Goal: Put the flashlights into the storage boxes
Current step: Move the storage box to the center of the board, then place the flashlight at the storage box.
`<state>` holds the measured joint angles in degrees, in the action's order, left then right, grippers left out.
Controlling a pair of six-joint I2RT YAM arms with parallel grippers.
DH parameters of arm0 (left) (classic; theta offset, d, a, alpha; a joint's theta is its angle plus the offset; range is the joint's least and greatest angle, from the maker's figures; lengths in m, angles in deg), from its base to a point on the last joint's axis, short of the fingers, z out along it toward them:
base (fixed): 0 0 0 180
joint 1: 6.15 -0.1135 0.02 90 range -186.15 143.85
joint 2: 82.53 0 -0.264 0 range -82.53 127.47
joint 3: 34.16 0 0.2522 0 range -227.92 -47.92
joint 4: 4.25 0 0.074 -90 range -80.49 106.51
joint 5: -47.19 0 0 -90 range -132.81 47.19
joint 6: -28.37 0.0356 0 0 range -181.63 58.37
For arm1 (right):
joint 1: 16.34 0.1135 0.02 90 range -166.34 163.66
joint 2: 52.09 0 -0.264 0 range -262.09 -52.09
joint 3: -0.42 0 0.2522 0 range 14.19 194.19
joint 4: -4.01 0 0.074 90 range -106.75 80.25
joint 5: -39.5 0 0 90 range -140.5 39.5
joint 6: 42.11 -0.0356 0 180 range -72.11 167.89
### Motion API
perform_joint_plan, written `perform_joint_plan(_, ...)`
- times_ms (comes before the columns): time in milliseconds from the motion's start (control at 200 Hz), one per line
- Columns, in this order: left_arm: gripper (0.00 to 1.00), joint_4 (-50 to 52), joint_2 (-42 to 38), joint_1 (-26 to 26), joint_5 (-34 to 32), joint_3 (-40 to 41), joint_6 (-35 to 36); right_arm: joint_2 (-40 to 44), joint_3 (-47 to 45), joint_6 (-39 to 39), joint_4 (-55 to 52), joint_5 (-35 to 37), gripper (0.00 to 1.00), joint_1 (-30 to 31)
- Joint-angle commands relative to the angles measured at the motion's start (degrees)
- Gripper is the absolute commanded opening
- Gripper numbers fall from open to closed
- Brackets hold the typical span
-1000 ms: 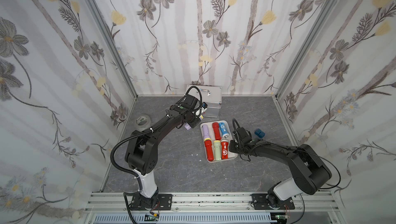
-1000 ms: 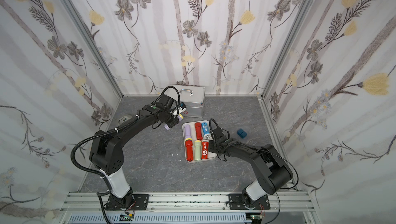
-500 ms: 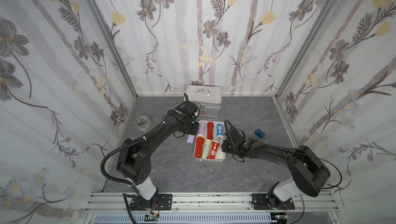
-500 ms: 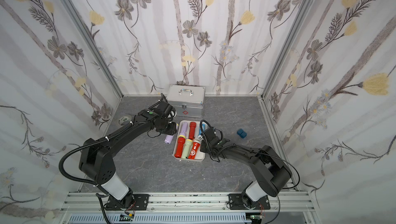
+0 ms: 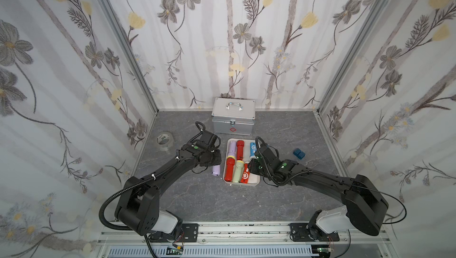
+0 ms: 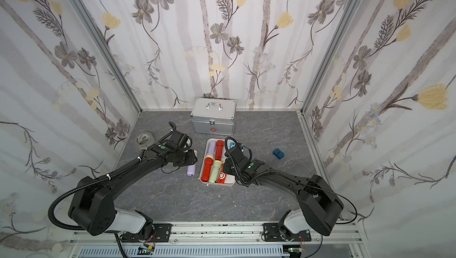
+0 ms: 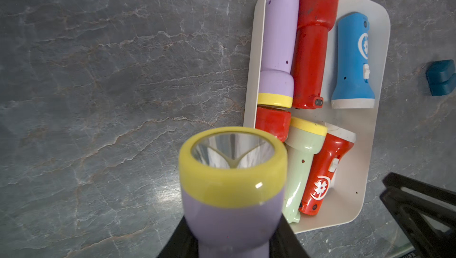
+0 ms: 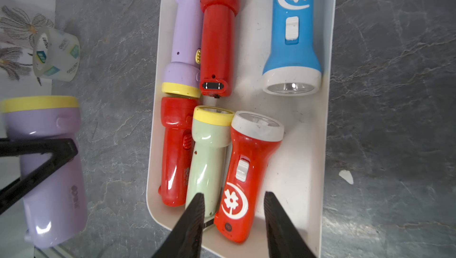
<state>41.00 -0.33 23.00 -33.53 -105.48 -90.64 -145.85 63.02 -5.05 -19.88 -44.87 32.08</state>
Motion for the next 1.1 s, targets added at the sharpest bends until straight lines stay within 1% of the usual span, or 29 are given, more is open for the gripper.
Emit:
perform_joint_plan(0,0.19,-3.0,-1.3,-0.1,0.9,1.0,-1.9,-3.3,0.6,-3.3,3.3,0.3,0.44,0.8)
perform_joint_plan(115,0.2,-3.2,-3.4,-0.2,0.1,2.6,-1.4,-6.5,1.1,-3.7,5.2,-0.2,0.46,1.1)
perform_joint_plan(180,0.2,-3.3,-4.1,-0.4,0.1,3.3,-1.3,-8.1,1.7,-3.2,6.6,-1.4,0.47,1.3)
perform_joint_plan(315,0.2,-3.8,-4.9,-0.6,0.0,4.9,-1.6,-10.8,4.3,-1.6,9.7,-3.8,0.48,2.2)
perform_joint_plan(425,0.2,-4.5,-5.2,-0.6,0.2,6.0,-2.3,-12.1,6.5,-0.6,9.3,-4.4,0.48,2.6)
perform_joint_plan(595,0.2,-5.5,-6.0,-0.6,0.7,7.2,-3.1,-11.7,6.5,-0.4,7.4,-3.1,0.48,2.6)
perform_joint_plan(740,0.2,-6.1,-6.2,-0.1,1.7,7.2,-3.6,-8.9,5.7,0.2,5.8,-1.8,0.48,2.6)
perform_joint_plan(904,0.2,-4.3,-6.3,2.6,0.6,5.5,-3.3,-0.5,3.1,1.6,4.2,0.8,0.5,1.9)
perform_joint_plan(1009,0.2,-4.0,-6.0,5.1,-0.2,4.1,-3.5,5.6,0.1,1.9,3.7,1.1,0.5,-0.4)
perform_joint_plan(1094,0.21,-4.5,-4.4,8.3,-0.6,2.6,-4.2,9.4,-3.5,2.0,3.4,1.2,0.5,-3.5)
